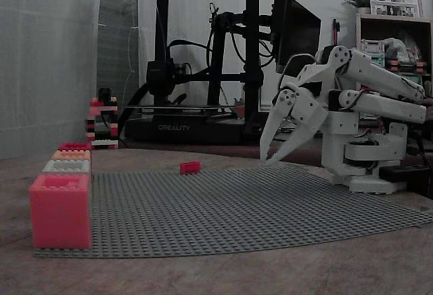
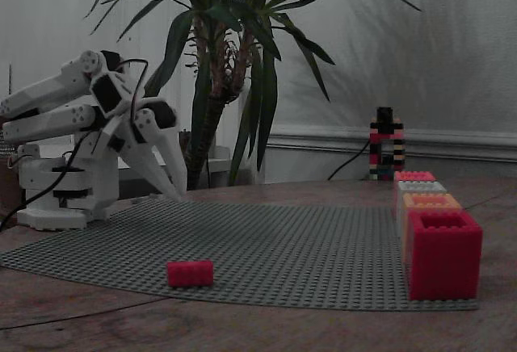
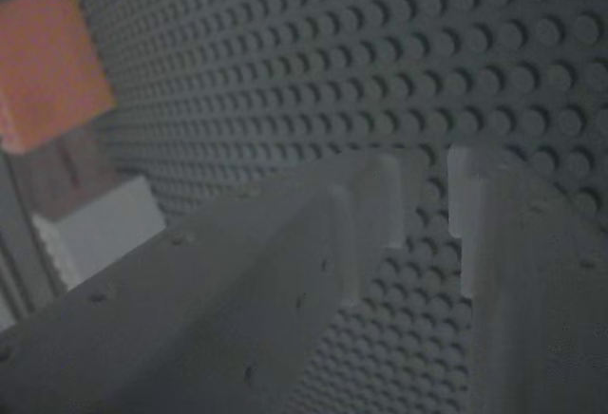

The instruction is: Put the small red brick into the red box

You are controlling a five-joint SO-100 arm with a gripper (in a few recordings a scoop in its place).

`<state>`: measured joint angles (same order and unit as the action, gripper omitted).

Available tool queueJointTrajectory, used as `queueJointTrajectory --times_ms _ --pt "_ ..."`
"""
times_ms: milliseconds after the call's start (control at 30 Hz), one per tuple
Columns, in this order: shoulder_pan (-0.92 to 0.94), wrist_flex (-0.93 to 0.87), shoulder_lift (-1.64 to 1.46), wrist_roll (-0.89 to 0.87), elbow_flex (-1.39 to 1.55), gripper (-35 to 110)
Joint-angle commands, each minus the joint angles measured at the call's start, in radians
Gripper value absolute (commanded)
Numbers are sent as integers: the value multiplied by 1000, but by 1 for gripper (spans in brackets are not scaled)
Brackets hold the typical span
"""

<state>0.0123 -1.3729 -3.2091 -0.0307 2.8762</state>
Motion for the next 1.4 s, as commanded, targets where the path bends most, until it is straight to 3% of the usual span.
queueJointTrajectory --times_ms 0,467,567,800,1033,1233,1367 --pt "-35 -31 -11 -3 -15 0" --pt "-35 -31 -11 -3 -15 0" --pt "-25 38 34 -3 -18 0" --pt "44 252 383 -97 -227 0" --pt "278 367 804 -186 -526 0" --pt "451 377 1149 -227 -762 1" --pt "529 364 1344 -224 -919 11"
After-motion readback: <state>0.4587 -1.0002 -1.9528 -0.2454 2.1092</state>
